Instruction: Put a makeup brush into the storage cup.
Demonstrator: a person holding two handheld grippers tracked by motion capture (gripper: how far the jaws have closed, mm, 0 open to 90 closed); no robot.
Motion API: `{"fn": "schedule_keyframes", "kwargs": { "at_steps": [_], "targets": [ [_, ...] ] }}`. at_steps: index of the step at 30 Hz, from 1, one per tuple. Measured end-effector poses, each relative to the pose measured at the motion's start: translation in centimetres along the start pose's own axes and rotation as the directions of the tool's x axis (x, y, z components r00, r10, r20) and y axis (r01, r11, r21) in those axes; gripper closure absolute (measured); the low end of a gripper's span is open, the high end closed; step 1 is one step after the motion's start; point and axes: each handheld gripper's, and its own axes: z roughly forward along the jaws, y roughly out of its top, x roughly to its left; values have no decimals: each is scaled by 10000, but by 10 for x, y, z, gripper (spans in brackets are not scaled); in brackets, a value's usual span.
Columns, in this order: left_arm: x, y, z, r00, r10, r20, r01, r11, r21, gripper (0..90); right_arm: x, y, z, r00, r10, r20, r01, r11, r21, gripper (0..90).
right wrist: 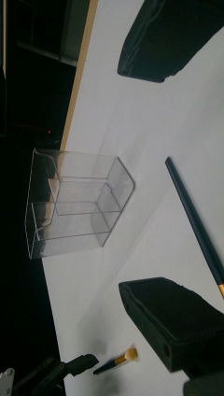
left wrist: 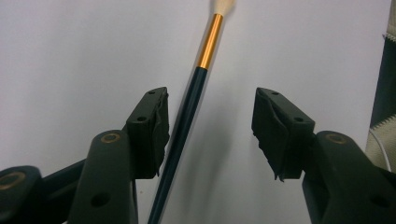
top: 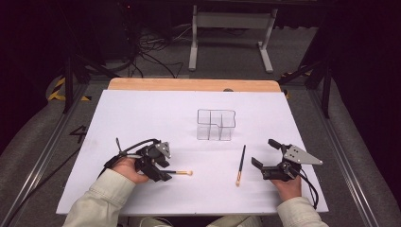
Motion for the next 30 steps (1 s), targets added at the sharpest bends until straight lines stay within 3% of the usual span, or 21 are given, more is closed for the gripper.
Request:
{"fn": "schedule_keyframes", "kwargs": {
  "at_steps": [13, 24, 30],
  "targets": [
    [2, -1, 5, 10000, -26, 95, 23, 9995, 325, 558, 0, 0, 0, 10000, 5, -2, -5, 10000, -24, 7],
    [3, -1, 9, 9998, 192, 95, -199, 9971, 732, 647, -1, 0, 0, 10000, 35, -4, -35, 10000, -16, 7],
    [3, -2, 9, 9999, 105, 129, -114, 9973, 722, 686, -1, 0, 0, 10000, 67, -26, -67, 10000, -2, 7]
  ]
}}
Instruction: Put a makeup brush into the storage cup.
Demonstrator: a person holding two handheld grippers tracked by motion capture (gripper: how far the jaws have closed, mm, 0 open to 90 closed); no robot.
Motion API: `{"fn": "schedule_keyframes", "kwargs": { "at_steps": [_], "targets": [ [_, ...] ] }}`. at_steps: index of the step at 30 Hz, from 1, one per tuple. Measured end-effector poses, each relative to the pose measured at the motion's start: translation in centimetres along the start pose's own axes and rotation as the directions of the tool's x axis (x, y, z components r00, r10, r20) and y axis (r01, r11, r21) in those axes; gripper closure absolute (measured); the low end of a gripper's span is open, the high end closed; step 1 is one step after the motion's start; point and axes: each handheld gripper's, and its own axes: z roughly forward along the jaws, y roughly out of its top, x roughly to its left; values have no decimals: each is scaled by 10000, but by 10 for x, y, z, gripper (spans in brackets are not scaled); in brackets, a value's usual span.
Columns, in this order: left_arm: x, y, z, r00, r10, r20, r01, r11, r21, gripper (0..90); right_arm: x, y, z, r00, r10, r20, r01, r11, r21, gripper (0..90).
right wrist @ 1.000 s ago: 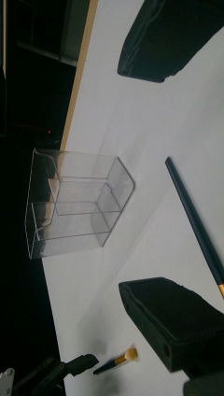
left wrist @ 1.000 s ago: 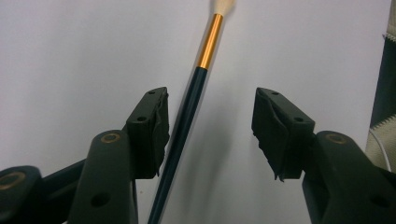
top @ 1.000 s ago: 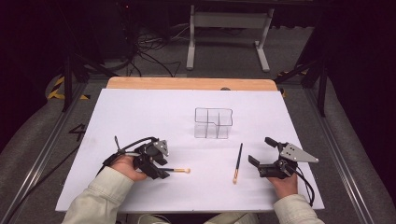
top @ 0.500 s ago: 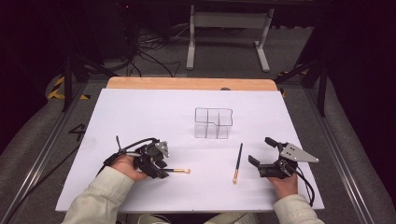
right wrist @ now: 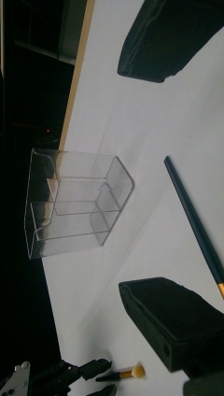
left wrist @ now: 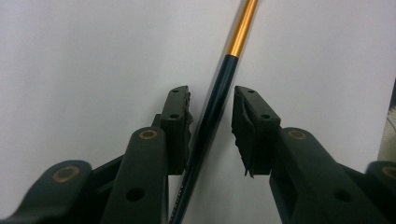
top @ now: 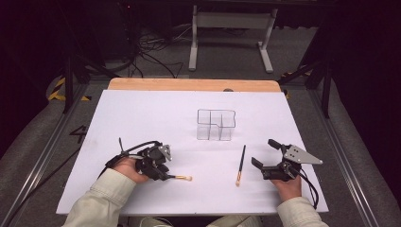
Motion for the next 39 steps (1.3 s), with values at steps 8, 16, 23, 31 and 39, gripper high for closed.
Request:
{"fn": "schedule_keyframes", "kwargs": {
  "at_steps": [8, 16, 23, 31, 39],
  "targets": [
    [-1, 0, 0, 9998, 176, -126, -174, 9998, 130, 772, 0, 0, 0, 10000, 32, 12, -32, 10000, 4, 7],
    [-1, -1, 0, 9999, 125, -30, -125, 9999, 82, 752, 0, 0, 0, 10000, 34, 15, -34, 10000, 12, 7],
    [-2, -1, 0, 9995, 237, -227, -232, 9995, 225, 819, 0, 0, 0, 10000, 29, -4, -29, 10000, 11, 7],
    [-4, 0, 0, 9990, 330, -308, -324, 9993, 211, 825, 0, 0, 0, 10000, 21, -23, -21, 10000, 20, 7],
    [-5, 0, -4, 9983, 459, -350, -464, 9988, -132, 827, 2, 2, -1, 9999, -4, -147, 3, 10000, -89, 21]
  ]
}}
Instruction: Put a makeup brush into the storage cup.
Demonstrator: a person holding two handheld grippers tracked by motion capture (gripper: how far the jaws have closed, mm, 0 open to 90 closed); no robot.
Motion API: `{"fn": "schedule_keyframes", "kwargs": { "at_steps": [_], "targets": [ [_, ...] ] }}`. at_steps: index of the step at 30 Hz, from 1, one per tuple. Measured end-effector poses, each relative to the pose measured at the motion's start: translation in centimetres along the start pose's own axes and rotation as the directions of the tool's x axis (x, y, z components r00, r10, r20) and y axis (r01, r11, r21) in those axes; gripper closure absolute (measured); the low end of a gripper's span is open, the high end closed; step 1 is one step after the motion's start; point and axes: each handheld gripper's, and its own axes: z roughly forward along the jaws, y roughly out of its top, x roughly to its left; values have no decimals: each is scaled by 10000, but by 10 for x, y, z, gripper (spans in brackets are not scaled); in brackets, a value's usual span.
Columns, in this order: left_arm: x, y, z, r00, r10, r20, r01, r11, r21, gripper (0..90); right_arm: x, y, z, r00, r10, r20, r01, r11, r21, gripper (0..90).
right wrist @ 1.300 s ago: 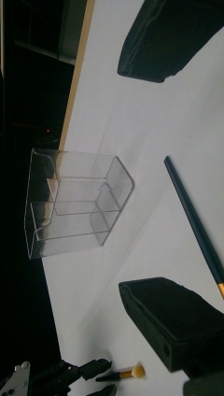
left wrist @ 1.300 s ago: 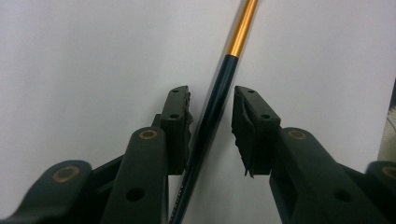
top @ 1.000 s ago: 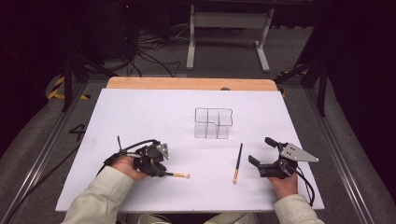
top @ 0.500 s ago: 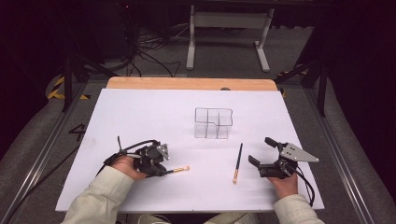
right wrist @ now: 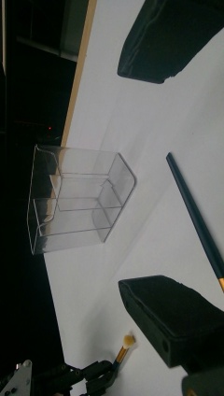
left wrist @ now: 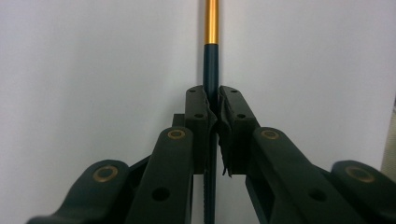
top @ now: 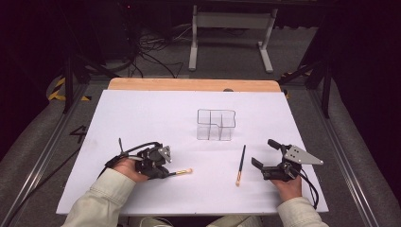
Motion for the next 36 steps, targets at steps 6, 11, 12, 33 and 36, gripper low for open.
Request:
{"fn": "schedule_keyframes", "kwargs": {
  "at_steps": [6, 11, 12, 33, 36],
  "targets": [
    [-4, 0, -10, 10000, -41, -40, 38, 9964, -846, 828, 3, 4, -1, 9999, -47, -129, 46, 9999, -133, 31],
    [-5, 0, -18, 9999, 93, -101, -108, 9864, -1642, 828, 6, 7, -1, 9996, -99, -261, 96, 9999, -130, 35],
    [-6, 0, -19, 9998, 111, -141, -134, 9849, -1724, 828, 7, 8, -1, 9994, -135, -306, 131, 9998, -141, 35],
    [-10, -4, -42, 9999, 114, 4, -99, 8851, -4654, 828, 22, 23, 1, 9947, -261, -998, 243, 9995, -190, 52],
    [-11, -6, -43, 10000, 50, 34, -25, 8547, -5191, 828, 25, 27, 1, 9923, -237, -1216, 219, 9996, -165, 66]
  ]
}}
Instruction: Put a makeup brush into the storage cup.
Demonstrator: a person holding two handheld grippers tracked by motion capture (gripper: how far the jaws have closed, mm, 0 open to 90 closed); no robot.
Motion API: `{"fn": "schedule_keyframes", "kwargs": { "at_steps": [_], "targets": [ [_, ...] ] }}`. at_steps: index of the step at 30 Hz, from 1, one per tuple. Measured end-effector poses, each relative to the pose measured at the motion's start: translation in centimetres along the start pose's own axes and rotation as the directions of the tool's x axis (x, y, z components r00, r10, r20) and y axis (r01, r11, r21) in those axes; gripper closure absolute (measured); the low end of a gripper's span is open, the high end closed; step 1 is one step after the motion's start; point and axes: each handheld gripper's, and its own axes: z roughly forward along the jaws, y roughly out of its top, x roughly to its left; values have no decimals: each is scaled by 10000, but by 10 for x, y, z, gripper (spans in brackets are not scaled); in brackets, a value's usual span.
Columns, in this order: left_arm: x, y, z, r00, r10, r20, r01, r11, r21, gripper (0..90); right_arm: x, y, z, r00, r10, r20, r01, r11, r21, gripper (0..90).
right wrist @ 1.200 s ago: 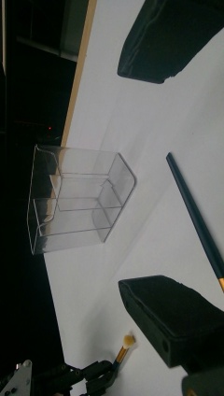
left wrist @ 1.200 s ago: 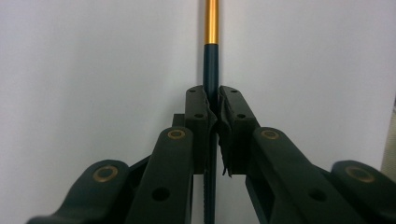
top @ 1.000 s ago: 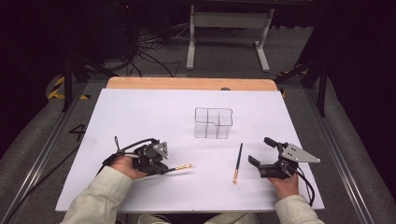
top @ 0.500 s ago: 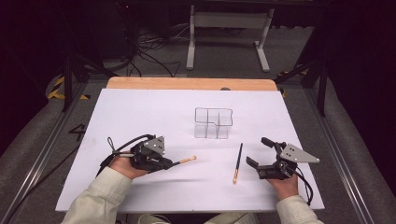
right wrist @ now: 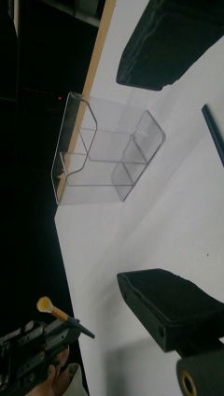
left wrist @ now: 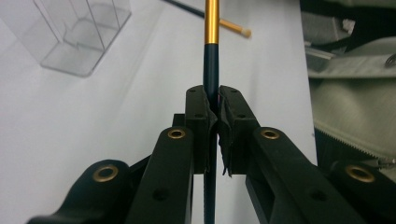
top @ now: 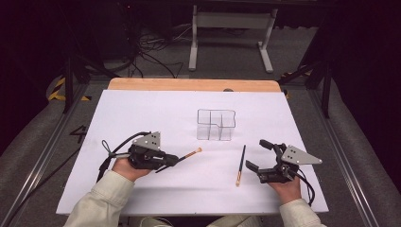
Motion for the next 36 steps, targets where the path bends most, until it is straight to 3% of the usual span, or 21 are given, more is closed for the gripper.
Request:
{"fn": "schedule_keyframes", "kwargs": {
  "at_steps": [1, 4, 7, 11, 14, 15, 16, 17, 25, 36],
  "targets": [
    [0, 0, 0, 10000, 0, 0, 0, 10000, 0, 828, 0, 0, 0, 10000, 0, 0, 0, 10000, 0, 66],
    [-1, 0, -1, 10000, -20, 57, 24, 9982, -606, 828, 5, 5, 1, 9998, -15, -182, 14, 10000, -81, 70],
    [-2, 0, -3, 9999, -23, 119, 38, 9922, -1248, 828, 10, 9, 4, 9991, -27, -429, 19, 9998, -201, 73],
    [-3, 1, -4, 9999, 54, 151, -27, 9848, -1738, 828, 16, 13, 8, 9974, -63, -716, 39, 9994, -334, 73],
    [-4, 1, -4, 9998, 91, 200, -45, 9754, -2202, 828, 19, 14, 11, 9963, 14, -856, -56, 9988, -482, 73],
    [-4, 1, -4, 9998, 91, 200, -45, 9754, -2202, 827, 20, 15, 12, 9962, 30, -869, -74, 9987, -512, 73],
    [-4, 0, -4, 9996, 106, 277, -32, 9671, -2542, 828, 21, 15, 12, 9960, 24, -889, -72, 9985, -542, 73],
    [-4, 0, -4, 9996, 106, 277, -32, 9671, -2542, 828, 22, 16, 13, 9960, -8, -894, -42, 9985, -555, 73],
    [-4, -4, 3, 9998, 75, 193, -6, 9421, -3354, 828, 28, 22, 19, 9929, -65, -1187, 15, 9991, -418, 75],
    [-9, 0, 16, 9990, 432, -85, -433, 9300, -3650, 828, 40, 30, 33, 9843, -107, -1762, 42, 9993, -374, 101]
  ]
}}
